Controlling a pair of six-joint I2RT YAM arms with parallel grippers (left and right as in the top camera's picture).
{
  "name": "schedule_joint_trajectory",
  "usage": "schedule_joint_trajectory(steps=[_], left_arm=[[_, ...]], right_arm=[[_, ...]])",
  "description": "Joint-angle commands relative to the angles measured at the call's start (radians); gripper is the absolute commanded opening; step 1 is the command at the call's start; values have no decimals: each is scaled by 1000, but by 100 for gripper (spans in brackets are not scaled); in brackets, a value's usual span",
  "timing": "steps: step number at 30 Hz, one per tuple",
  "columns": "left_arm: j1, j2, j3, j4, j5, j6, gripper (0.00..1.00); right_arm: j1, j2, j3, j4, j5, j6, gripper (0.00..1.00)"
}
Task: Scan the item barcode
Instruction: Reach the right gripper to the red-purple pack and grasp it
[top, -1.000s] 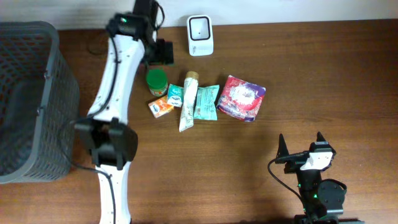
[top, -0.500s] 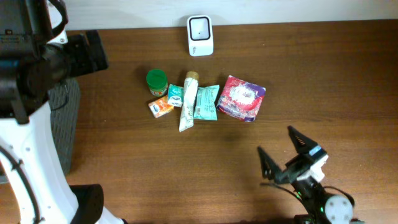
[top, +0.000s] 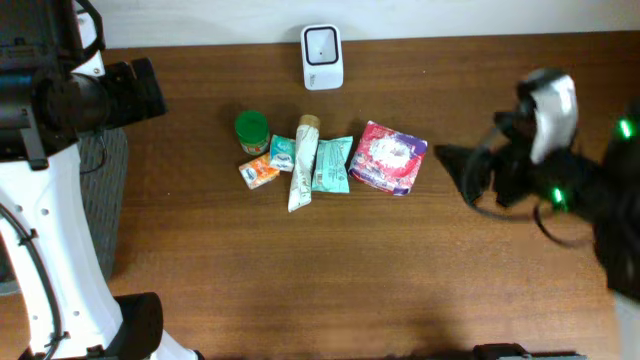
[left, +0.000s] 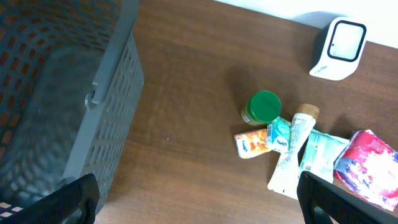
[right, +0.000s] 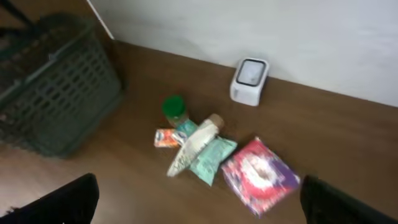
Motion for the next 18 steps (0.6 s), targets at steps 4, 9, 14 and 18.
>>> schedule_joint_trajectory(steps=[4,9,14,18], left_arm=[[5,-4,2,-2,6,-6,99],[5,-4,2,-2,6,-5,99],[5,-4,2,-2,6,-6,99],[5,-4,2,-2,6,-6,99]], right_arm=[[-22,618,38,-97,230,263,100],[-177,1013,37,-55,-347,37,68],[-177,1055,20,-57,-218,11,69],[-150,1055,-140,77,-250,8,68]])
